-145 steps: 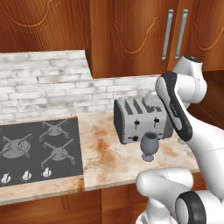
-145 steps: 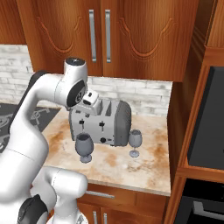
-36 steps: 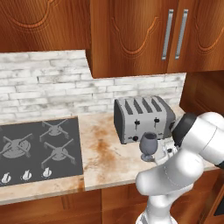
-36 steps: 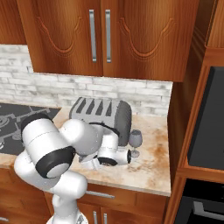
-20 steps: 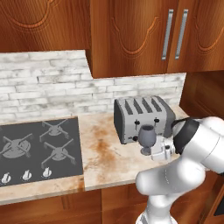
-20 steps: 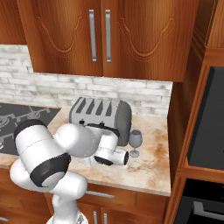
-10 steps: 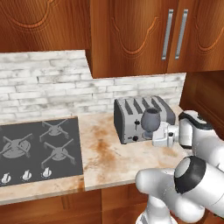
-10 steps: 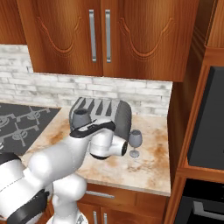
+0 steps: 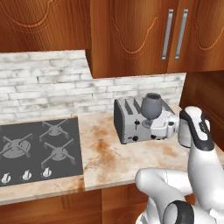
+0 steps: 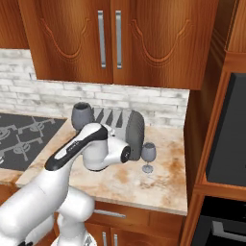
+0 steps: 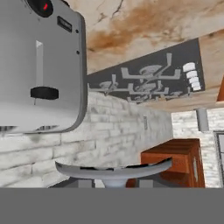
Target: Retrieve the wine glasses from the counter and place one next to each plate.
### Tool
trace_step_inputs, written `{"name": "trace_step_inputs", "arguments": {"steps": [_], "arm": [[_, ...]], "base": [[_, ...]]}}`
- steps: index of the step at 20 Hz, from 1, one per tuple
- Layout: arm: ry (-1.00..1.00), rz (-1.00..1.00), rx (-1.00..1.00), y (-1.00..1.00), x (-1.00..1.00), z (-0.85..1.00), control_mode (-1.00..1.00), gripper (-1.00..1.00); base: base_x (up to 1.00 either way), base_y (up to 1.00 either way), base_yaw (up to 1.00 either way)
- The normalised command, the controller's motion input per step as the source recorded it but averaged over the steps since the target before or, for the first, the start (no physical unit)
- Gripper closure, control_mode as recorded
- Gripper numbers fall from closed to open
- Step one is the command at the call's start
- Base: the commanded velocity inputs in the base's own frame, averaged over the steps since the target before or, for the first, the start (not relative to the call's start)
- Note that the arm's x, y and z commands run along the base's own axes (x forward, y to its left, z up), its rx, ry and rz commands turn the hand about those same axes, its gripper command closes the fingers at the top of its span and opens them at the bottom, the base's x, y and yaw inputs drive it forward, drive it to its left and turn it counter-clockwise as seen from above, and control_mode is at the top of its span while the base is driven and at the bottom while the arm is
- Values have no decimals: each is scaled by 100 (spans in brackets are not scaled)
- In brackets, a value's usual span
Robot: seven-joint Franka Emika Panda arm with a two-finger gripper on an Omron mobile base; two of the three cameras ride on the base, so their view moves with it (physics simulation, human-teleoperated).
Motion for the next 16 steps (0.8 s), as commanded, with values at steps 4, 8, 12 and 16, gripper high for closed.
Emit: {"name": "trace_step_inputs", "arguments": {"steps": [4, 8, 12, 16], "arm": [[0, -2, -4, 0, 0, 15, -100, 100], [0, 1, 0, 3, -9, -1, 100, 100], [0, 0, 0, 0, 0, 0, 100, 100], [0, 0, 0, 0, 0, 0, 100, 100]], "base": [[0, 0, 0], [-14, 7, 4], [-85, 23, 57], [-29, 1, 91]]}}
